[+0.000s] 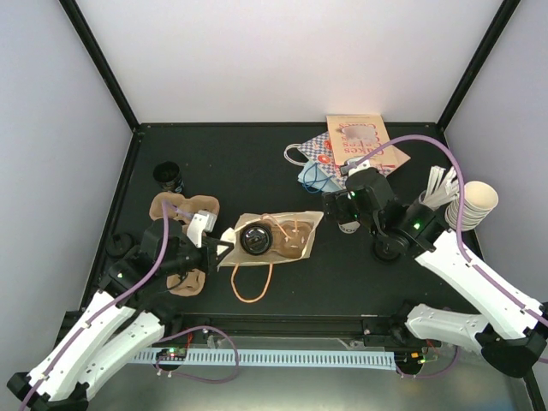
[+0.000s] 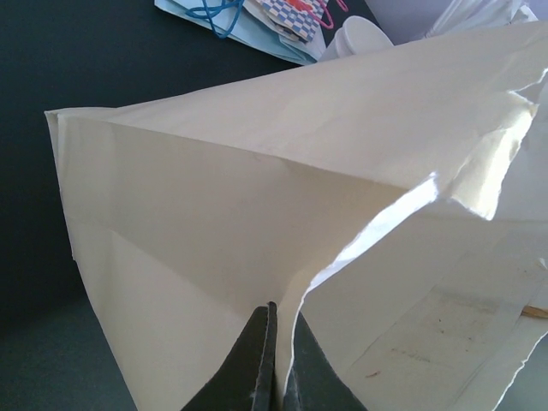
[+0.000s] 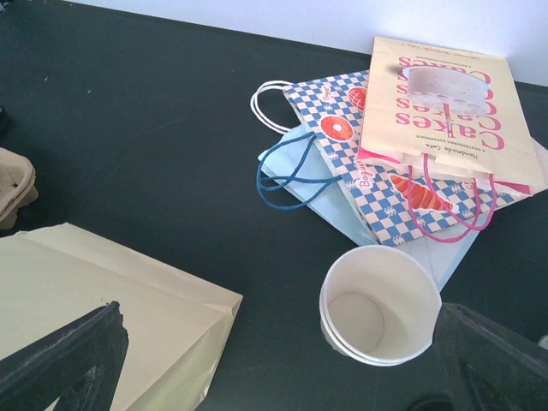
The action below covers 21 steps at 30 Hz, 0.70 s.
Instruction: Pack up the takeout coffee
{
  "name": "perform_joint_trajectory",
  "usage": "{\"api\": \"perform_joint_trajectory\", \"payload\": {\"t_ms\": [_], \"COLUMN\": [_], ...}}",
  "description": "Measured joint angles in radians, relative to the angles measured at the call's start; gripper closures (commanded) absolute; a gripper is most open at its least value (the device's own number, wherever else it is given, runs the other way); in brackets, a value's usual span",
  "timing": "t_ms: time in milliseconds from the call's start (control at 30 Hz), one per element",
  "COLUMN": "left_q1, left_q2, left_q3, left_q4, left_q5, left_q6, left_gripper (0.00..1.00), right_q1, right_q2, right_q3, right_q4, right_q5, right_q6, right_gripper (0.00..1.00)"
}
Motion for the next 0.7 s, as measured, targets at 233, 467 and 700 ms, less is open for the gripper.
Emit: {"api": "perform_joint_trajectory", "payload": {"t_ms": [233,467,700], "left_q1": [0.000,0.000,-0.001], "left_q2": [0.000,-0.022,-0.060], "left_q3": [-0.013,-0.029,-0.075], "left_q4": [0.004,0.014,0.024], "left_q5": [0.017,0.022,0.044], "left_q6": [-0.014,-0.029,-0.050], "left_gripper": [0.98,0.99,0.98], "right_q1": [0.000,0.000,0.000], "right_q2": [0.000,0.000,-0.014], "right_q3": [-0.017,-0.056,-0.106], "right_q4": [0.003,0.005,0.026], "right_q5": [0.001,-0.019,-0.157], "right_q6": [0.004,0.015,0.005], "right_gripper": [0.00,0.00,0.00]}}
